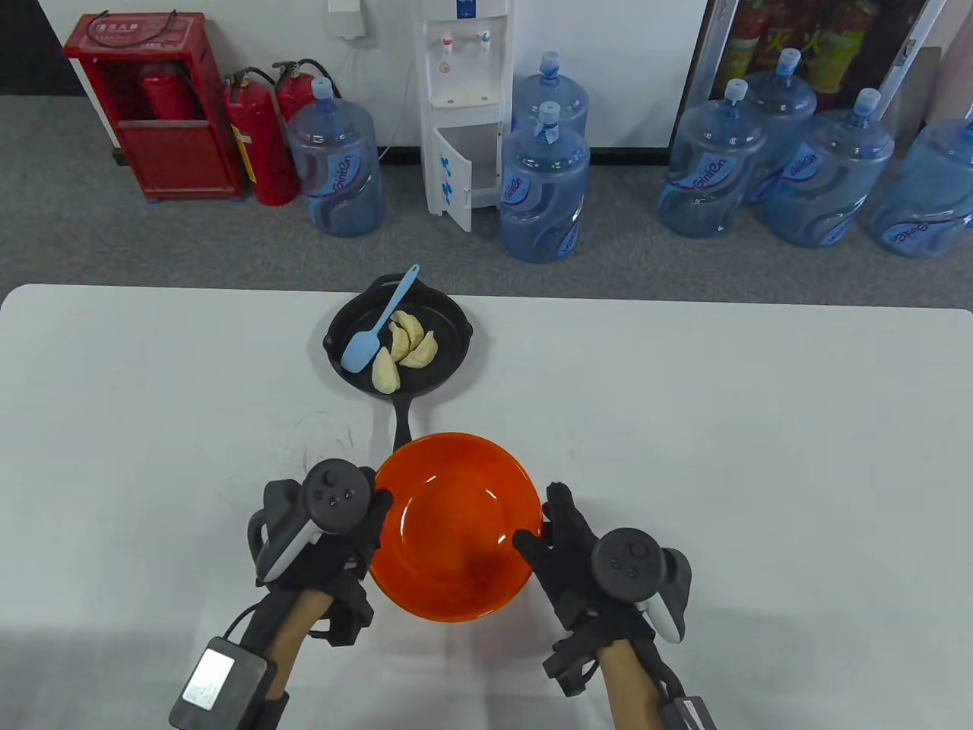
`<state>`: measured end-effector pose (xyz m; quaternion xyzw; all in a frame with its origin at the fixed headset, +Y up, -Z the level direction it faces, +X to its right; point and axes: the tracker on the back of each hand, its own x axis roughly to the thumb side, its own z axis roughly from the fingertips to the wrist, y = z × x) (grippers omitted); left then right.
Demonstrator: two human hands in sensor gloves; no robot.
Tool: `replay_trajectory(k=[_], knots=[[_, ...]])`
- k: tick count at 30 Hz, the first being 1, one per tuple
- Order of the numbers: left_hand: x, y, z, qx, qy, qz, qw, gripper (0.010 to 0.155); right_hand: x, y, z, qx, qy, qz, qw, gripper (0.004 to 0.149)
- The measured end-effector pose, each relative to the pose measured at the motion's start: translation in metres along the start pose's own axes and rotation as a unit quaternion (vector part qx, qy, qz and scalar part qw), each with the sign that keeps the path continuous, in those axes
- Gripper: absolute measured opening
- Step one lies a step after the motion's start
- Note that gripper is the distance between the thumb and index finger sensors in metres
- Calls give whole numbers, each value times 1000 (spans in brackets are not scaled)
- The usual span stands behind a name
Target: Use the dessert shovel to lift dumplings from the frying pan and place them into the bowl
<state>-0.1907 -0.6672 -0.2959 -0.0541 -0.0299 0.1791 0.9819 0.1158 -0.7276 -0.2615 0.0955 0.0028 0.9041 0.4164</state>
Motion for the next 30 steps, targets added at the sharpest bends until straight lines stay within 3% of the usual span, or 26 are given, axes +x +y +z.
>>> replay_trajectory(k=[11, 16, 23, 30], knots=[[4, -8, 3, -23, -6, 21, 1000, 47, -2, 1, 0, 1, 14, -32, 999, 82], [5, -10, 4, -28, -2, 24, 999, 47, -3, 1, 0, -28, 30, -13, 999, 67], [10, -10, 5, -44, -8, 24, 999, 53, -3, -6, 3, -82, 48, -7, 995, 58], [2, 12, 15, 96, 10, -50, 994, 63, -7, -7, 2, -79, 59, -2, 995, 54]])
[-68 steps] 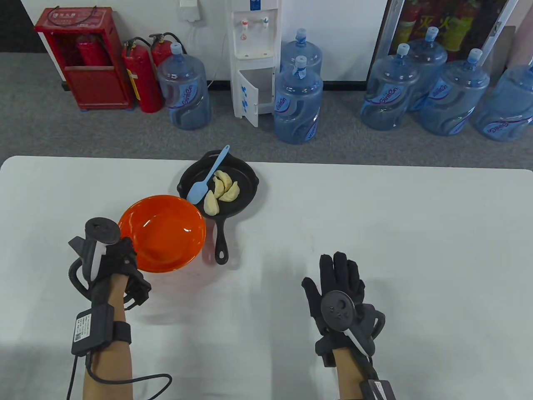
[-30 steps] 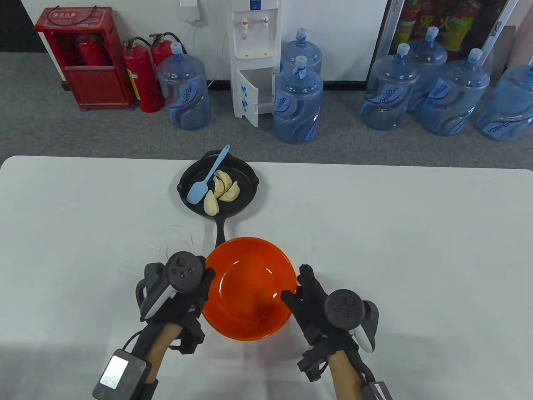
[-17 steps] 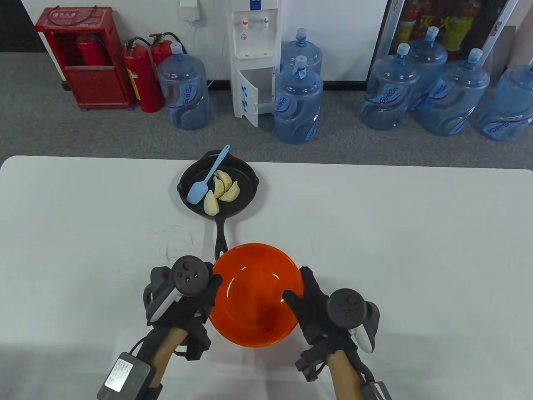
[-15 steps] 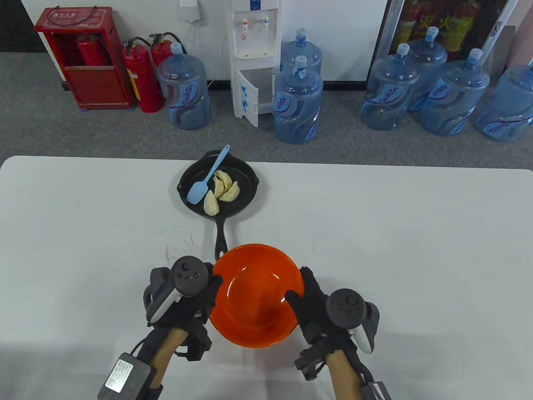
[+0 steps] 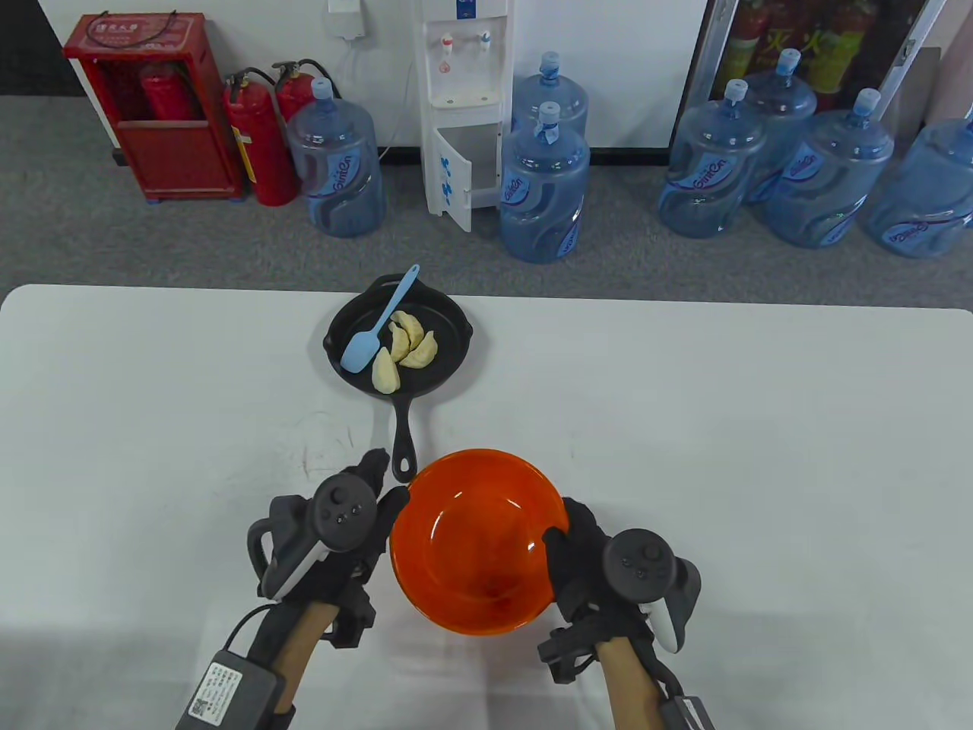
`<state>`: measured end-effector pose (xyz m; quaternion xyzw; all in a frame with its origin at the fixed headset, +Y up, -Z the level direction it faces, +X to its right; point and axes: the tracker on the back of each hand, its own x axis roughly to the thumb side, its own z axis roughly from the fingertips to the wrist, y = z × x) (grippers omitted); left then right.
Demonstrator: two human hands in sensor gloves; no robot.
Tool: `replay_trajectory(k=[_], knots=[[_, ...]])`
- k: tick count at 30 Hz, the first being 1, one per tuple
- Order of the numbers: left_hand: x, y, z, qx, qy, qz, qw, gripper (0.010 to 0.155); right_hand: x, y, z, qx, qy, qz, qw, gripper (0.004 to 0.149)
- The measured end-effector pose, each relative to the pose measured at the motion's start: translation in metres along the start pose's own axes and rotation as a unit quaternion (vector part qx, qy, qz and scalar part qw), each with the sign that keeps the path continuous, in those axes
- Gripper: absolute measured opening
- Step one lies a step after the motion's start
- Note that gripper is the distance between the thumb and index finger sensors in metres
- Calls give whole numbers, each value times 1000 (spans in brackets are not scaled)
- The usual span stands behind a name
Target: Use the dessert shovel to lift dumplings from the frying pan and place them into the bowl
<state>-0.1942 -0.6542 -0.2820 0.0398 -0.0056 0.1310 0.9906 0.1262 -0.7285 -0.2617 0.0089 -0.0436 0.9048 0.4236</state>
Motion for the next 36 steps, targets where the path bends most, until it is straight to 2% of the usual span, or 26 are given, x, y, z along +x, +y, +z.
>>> replay_trajectory(k=[4, 12, 16, 21, 26, 36], knots=[[-16, -5, 0, 36, 24, -5, 999, 66, -2, -1, 0, 2, 7, -4, 1000, 54], [-49, -43, -4, -25, 56, 1, 998, 73, -5, -2, 0, 4, 17, -4, 1000, 53], [-61, -55, -1, -9, 62, -47, 997, 73, -7, -2, 0, 7, 26, -10, 1000, 53], [-69, -61, -3, -32, 73, -44, 996, 74, -5, -6, 2, 1, 32, -8, 999, 53], [-70, -63, -3, -32, 73, -59, 995, 74, -3, -16, -3, -7, 54, -6, 999, 53], [-71, -61, -3, -32, 72, -43, 996, 74, -2, -57, -30, -50, 91, 15, 994, 53]])
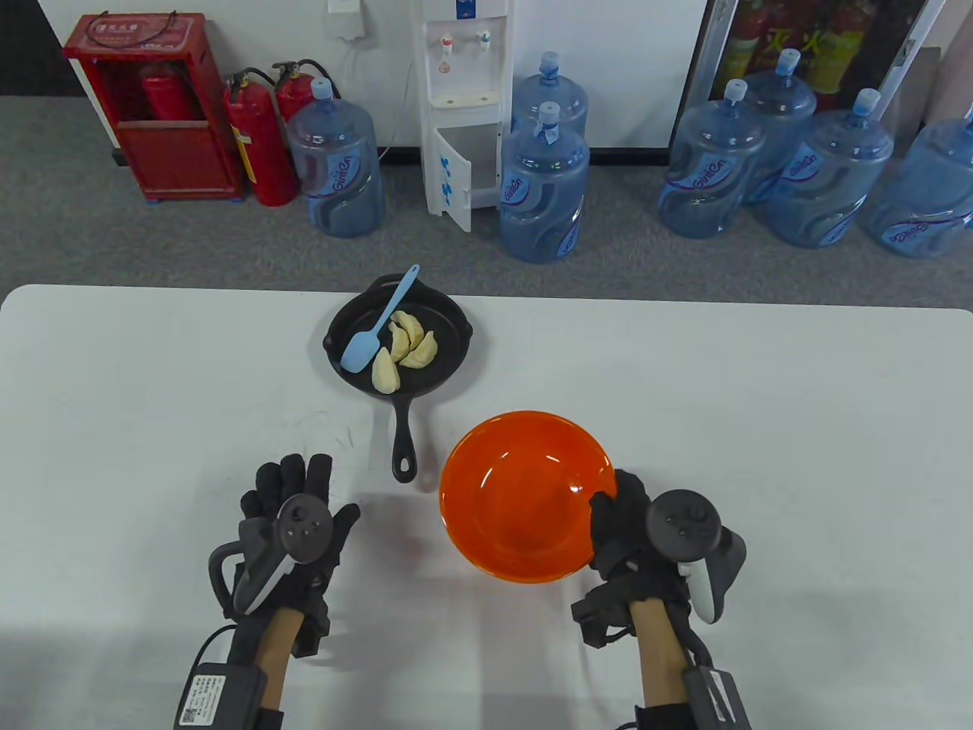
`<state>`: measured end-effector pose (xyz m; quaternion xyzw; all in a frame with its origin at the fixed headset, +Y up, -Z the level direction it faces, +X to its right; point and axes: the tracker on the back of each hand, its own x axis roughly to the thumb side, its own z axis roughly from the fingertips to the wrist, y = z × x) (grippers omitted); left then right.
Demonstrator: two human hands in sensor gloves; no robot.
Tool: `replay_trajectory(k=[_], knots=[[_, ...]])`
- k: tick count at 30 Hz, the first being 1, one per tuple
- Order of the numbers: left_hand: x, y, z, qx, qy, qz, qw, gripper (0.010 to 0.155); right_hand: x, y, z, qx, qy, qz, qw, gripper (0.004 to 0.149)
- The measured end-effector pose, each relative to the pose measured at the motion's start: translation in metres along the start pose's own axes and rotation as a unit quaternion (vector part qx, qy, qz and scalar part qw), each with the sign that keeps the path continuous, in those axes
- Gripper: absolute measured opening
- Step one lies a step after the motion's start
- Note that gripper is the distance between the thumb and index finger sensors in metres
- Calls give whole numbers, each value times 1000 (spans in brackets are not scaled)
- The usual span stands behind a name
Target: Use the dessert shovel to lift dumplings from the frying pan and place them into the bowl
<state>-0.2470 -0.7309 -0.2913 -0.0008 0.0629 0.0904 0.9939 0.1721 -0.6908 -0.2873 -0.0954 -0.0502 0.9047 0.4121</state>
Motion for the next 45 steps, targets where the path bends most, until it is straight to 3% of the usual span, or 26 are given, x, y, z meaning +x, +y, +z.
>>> replay_trajectory(k=[10, 19, 29, 45], knots=[[0, 1, -1, -5, 0, -4, 1000, 74, -17, -46, -43, -41, 60, 17, 997, 54], [0, 0, -3, -8, 2, -18, 1000, 74, -67, -71, -72, -72, 136, 8, 988, 54], [-2, -2, -6, -12, 6, -24, 1000, 74, -114, -66, -80, -85, 196, -6, 977, 55], [-4, -4, -8, -23, 13, -34, 999, 75, -143, -61, -82, -79, 217, -37, 972, 55]])
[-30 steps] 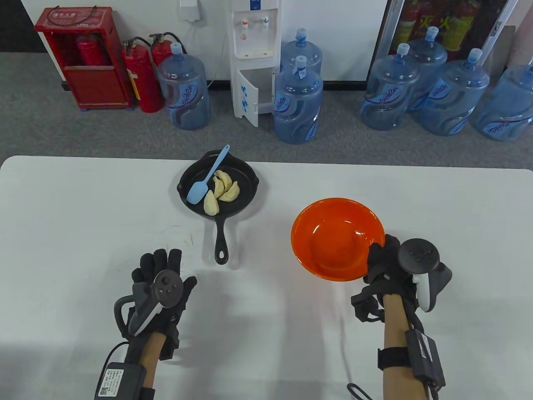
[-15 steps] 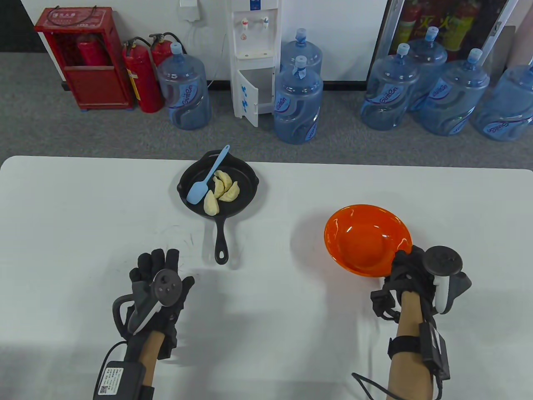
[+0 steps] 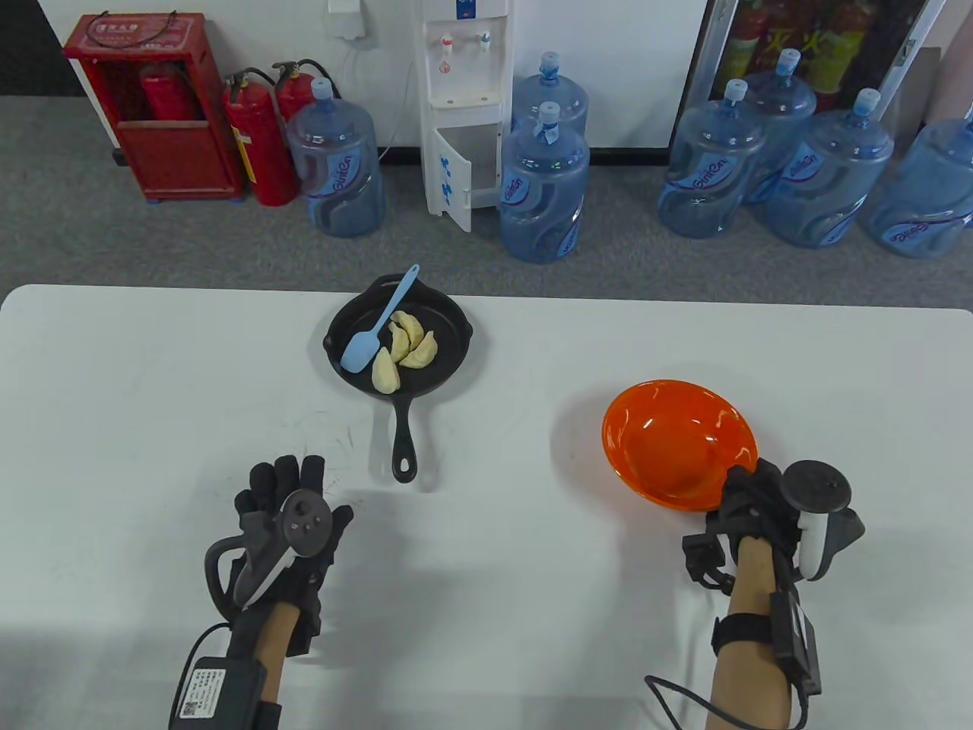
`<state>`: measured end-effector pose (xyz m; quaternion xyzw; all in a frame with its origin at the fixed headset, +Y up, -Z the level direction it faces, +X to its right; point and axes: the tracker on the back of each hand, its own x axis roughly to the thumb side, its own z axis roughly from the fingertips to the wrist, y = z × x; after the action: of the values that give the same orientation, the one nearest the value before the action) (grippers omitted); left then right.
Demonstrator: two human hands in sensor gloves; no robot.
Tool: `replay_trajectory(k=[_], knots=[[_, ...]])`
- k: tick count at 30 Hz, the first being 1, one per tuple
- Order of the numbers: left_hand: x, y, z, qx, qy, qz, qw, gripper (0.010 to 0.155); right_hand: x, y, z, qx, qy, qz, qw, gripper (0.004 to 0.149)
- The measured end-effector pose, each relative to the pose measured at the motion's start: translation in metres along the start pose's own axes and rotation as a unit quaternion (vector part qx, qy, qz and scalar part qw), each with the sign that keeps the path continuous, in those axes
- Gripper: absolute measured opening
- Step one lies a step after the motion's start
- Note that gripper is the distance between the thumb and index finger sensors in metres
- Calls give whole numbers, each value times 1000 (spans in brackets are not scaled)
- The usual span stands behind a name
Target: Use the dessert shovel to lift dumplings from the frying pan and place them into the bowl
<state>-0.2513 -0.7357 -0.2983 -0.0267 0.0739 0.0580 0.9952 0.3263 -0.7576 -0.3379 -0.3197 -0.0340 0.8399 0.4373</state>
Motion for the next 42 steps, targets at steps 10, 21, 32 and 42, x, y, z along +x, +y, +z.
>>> replay_trajectory(k=[10, 21, 32, 42], knots=[[0, 0, 0, -7, 0, -4, 1000, 76, -7, 1, -1, 3, -4, -6, 1000, 56], [0, -1, -1, -4, -5, -1, 1000, 76, 21, -27, 18, -41, -65, 181, 981, 70], [3, 2, 4, -2, -24, 14, 1000, 76, 77, -33, 79, -3, -225, 220, 949, 72], [9, 2, 9, -4, -45, 27, 999, 76, 93, 22, 142, 1, -331, 274, 903, 72]])
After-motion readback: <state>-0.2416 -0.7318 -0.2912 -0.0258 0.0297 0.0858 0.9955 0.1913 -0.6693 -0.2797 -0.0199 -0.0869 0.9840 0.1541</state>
